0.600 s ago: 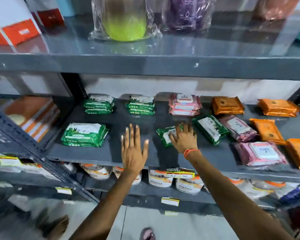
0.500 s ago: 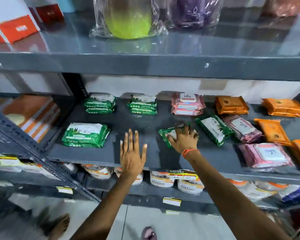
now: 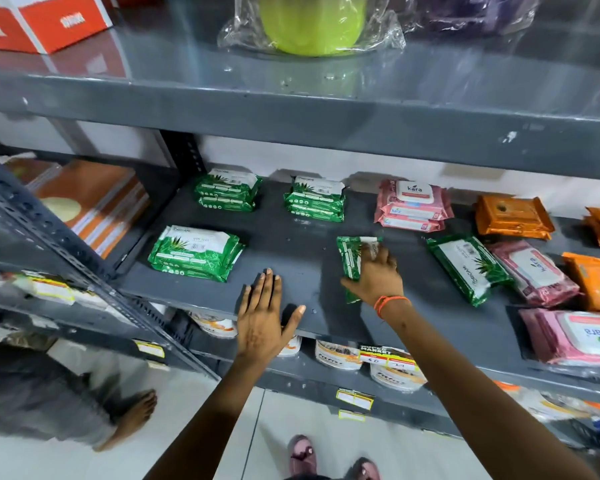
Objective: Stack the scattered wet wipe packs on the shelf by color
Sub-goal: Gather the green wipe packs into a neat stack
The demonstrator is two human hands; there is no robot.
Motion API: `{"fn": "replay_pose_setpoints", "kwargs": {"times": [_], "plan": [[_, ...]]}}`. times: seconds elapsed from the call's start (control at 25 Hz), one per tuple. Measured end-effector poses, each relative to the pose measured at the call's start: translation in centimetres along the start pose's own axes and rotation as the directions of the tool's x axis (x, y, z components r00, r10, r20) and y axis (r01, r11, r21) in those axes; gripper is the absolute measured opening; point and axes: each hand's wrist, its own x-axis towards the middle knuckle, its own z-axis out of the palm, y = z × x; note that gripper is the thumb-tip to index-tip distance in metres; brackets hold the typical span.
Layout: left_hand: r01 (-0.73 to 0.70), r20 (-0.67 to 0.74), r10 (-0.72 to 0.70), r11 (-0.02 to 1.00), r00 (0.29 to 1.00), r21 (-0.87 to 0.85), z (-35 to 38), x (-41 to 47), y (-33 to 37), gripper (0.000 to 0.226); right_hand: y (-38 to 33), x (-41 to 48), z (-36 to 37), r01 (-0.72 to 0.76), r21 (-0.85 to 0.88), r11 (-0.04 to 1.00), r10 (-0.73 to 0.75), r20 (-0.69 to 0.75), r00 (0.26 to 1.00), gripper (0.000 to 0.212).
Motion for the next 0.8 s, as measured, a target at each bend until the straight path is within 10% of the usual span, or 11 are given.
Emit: {"fn": "replay_pose_setpoints", "kwargs": {"times": [0.32, 0.8], "plan": [[0.080, 0.025, -0.081, 0.996, 0.996, 0.045, -0.3, -1.5, -1.8, 0.092, -4.2, 0.6, 0.5, 0.519, 0.002, 0.855, -0.511, 0.185, 0.840, 0.087], [0.090, -0.003, -0.090, 0.996, 0.996, -0.003, 0.4, -1.6, -2.1, 0.098, -6.0, 0.7, 0.7, 0.648, 0.013, 0.761, -0.636, 0.210, 0.743, 0.086]]}}
